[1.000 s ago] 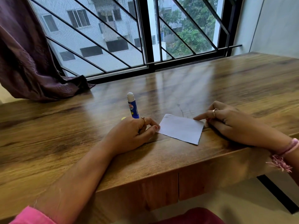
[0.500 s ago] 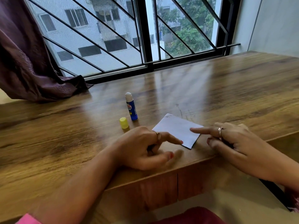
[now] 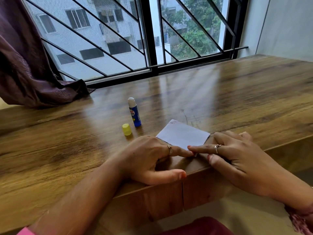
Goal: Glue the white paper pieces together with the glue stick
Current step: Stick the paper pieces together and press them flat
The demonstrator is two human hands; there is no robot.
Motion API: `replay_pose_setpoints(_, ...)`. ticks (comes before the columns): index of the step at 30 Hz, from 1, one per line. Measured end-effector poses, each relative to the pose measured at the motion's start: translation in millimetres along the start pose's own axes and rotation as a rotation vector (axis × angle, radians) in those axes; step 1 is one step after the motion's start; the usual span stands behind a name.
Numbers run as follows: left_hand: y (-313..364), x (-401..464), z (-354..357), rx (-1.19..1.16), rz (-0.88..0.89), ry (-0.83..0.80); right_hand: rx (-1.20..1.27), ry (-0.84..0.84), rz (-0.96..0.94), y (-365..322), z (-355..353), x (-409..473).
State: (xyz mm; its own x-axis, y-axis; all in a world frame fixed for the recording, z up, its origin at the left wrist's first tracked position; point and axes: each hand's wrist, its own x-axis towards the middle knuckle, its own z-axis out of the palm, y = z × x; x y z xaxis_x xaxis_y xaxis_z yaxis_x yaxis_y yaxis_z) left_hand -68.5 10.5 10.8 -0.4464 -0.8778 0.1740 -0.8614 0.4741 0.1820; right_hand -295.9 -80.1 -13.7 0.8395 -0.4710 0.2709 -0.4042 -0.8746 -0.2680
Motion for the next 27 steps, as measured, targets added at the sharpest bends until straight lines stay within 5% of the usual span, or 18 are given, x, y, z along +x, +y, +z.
replay_pose_setpoints(9, 2.0, -0.8, 0.0, -0.022, -0.036, 0.014, -0.178, 0.063, 0.104, 10.7, -4.4, 3.7)
replay_pose_setpoints(21, 2.9, -1.9, -0.5, -0.039, -0.042, 0.005, 0.096, 0.101, 0.200, 45.7, -9.7, 12.4)
replay_pose_setpoints(27, -2.6, -1.2, -1.4, -0.075, -0.059, 0.009, -0.026, 0.109, 0.197, 41.1, -6.8, 13.9)
